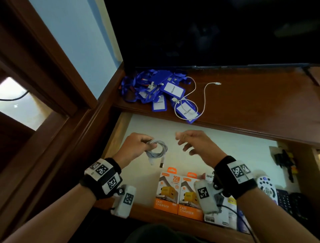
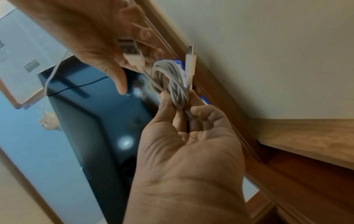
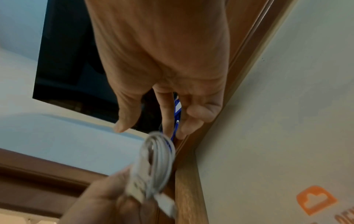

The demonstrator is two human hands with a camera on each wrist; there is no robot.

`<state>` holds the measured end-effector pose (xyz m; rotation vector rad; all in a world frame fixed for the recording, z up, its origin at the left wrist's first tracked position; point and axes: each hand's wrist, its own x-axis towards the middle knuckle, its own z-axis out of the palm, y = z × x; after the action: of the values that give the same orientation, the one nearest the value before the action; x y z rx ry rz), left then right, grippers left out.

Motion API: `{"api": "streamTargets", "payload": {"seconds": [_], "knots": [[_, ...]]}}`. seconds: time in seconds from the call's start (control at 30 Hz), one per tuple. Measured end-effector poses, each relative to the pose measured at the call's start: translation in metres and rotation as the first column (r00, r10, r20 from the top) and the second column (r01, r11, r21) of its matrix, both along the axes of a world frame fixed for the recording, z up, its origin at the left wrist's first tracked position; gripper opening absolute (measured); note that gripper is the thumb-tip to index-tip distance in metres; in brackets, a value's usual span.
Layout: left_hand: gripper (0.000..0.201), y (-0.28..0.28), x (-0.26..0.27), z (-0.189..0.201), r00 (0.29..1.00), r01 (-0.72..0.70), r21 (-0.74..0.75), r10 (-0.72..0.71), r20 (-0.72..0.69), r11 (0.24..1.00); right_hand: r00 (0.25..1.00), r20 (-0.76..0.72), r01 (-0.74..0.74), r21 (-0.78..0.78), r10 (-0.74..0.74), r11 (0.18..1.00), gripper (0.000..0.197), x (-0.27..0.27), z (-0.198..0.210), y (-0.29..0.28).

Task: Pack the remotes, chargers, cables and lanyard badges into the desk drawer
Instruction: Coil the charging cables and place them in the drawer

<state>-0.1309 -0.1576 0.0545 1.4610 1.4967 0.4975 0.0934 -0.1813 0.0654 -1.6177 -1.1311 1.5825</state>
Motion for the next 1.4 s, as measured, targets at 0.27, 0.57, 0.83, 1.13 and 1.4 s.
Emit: {"api": "streamTargets", "payload": {"seconds": [0.27, 0.57, 0.83, 1.13, 1.4], "knots": [[0.023, 0.035, -0.061, -0.054, 0.614, 0.509, -0.301, -0.585, -0.529, 0.806, 0.907, 0.225, 0.328, 0.152, -0.356, 0.932, 0.006, -0.009, -0.025, 0.077], [0.008, 0.029, -0.075, -0.097, 0.097, 0.724, -0.519, -0.813, -0.574, 0.454, 0.669, 0.716, 0.052, 0.224, -0.200, 0.973, 0.066, -0.040, -0.040, 0.133], [0.021, 0.013, -0.095, -0.126, 0.054, 0.741, -0.518, -0.807, -0.588, 0.427, 0.552, 0.816, 0.069, 0.163, -0.174, 0.984, 0.059, -0.052, -0.051, 0.138], [0.021, 0.017, -0.100, -0.118, 0.111, 0.715, -0.535, -0.829, -0.549, 0.450, 0.557, 0.797, 0.086, 0.226, -0.235, 0.970, 0.007, -0.033, -0.029, 0.141], [0.020, 0.013, -0.104, -0.114, 0.130, 0.642, -0.556, -0.790, -0.599, 0.527, 0.547, 0.736, 0.168, 0.371, -0.399, 0.913, 0.016, -0.015, 0.015, 0.122]]}}
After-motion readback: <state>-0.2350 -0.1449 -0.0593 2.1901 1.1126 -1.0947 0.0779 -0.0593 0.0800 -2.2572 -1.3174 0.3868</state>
